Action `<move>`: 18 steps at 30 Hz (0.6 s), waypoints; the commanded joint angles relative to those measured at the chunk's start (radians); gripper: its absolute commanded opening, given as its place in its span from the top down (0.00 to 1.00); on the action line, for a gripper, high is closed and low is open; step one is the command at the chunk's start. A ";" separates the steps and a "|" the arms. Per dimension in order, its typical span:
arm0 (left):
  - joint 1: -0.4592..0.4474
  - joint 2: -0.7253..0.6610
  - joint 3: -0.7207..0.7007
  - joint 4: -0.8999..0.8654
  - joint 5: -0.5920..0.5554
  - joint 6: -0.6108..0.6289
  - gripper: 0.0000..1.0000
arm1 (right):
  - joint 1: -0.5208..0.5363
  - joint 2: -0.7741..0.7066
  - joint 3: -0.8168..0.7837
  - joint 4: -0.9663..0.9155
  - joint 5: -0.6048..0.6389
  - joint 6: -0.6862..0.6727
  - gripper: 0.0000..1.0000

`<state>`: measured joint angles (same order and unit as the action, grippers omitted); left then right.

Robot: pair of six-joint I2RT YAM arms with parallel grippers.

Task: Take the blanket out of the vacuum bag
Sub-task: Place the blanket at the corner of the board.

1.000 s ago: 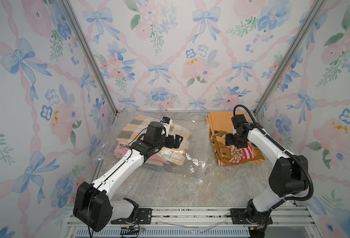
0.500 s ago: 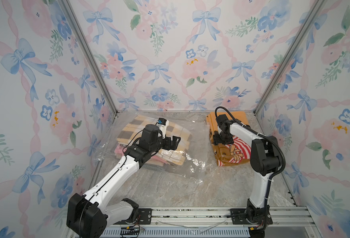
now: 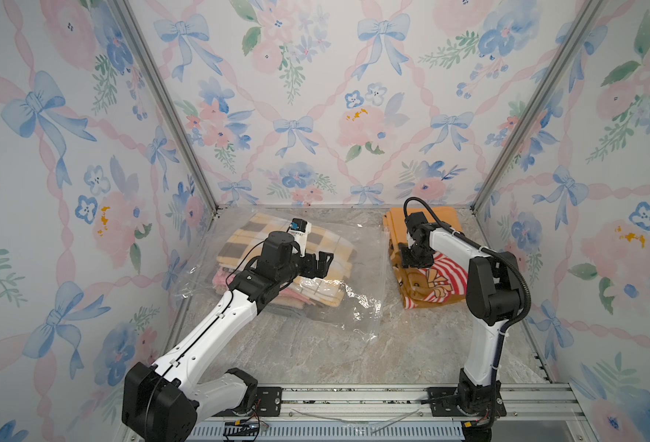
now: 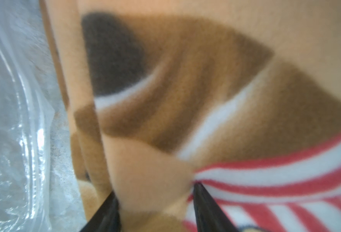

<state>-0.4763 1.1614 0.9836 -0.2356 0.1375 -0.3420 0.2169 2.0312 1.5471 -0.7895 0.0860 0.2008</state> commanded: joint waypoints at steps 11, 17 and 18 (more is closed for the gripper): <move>0.008 -0.021 -0.014 -0.002 0.014 -0.003 0.02 | -0.141 0.030 -0.014 0.039 -0.026 0.006 0.47; -0.013 0.036 0.026 -0.013 0.080 -0.026 0.02 | -0.147 0.026 -0.003 0.043 -0.011 -0.007 0.47; -0.027 0.049 0.036 -0.014 0.078 -0.026 0.02 | -0.143 0.006 -0.017 0.058 -0.010 -0.013 0.46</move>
<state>-0.4831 1.1778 0.9859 -0.2382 0.1783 -0.3500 0.0746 2.0315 1.5375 -0.7403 0.0536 0.1993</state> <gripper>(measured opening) 0.979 0.534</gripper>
